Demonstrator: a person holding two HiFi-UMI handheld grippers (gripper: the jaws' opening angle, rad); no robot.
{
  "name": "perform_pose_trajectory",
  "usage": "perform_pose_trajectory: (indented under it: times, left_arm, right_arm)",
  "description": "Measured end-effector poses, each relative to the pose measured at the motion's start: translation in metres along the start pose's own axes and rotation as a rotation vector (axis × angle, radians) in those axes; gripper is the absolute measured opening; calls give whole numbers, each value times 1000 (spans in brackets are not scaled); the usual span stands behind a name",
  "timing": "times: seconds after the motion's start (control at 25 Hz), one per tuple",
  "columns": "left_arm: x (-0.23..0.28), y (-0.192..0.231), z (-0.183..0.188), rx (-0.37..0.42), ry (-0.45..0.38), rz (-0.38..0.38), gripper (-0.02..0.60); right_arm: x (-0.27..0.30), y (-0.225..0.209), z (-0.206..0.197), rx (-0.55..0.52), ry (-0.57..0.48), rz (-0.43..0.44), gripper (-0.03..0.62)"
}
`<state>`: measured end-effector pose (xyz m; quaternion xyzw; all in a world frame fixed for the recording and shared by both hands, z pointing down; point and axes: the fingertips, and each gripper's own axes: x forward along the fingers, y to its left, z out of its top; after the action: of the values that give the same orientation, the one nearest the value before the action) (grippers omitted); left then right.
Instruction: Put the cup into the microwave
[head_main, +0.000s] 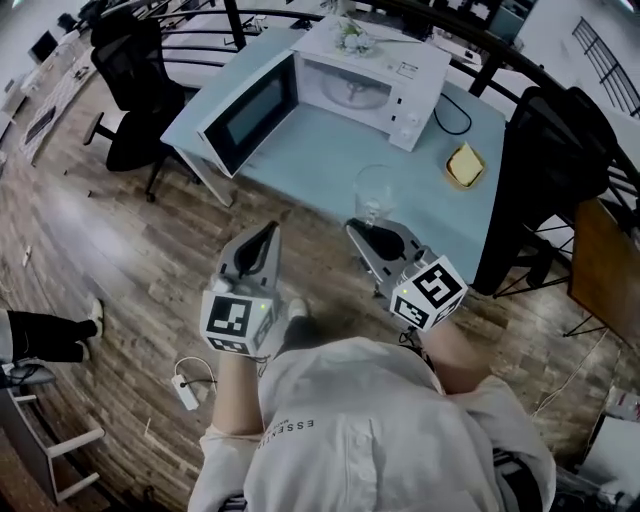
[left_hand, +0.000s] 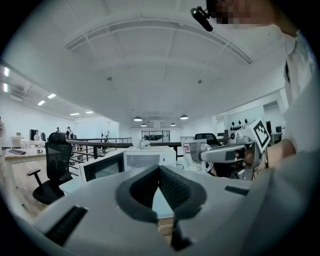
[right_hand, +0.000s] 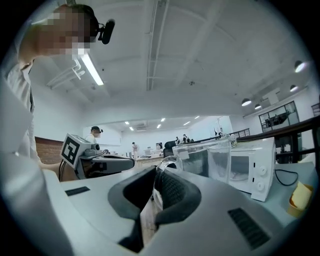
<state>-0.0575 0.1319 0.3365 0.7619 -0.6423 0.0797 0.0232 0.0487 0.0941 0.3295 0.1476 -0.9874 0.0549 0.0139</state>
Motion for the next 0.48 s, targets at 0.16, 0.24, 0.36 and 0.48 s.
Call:
perform_pose_trajectory:
  times: [0.16, 0.24, 0.36, 0.48]
  left_arm:
    - [35, 63, 0, -2, 16, -76, 2]
    - [50, 89, 1, 6, 15, -107, 2]
    - [71, 120, 4, 19, 3, -151, 2]
    - [90, 139, 2, 12, -3, -196, 2]
  right_arm:
    - [63, -18, 10, -9, -1, -59, 25]
    - [91, -26, 12, -12, 2, -82, 25]
    - [124, -37, 11, -11, 2, -110, 25]
    - [149, -50, 7, 3, 6, -138, 25]
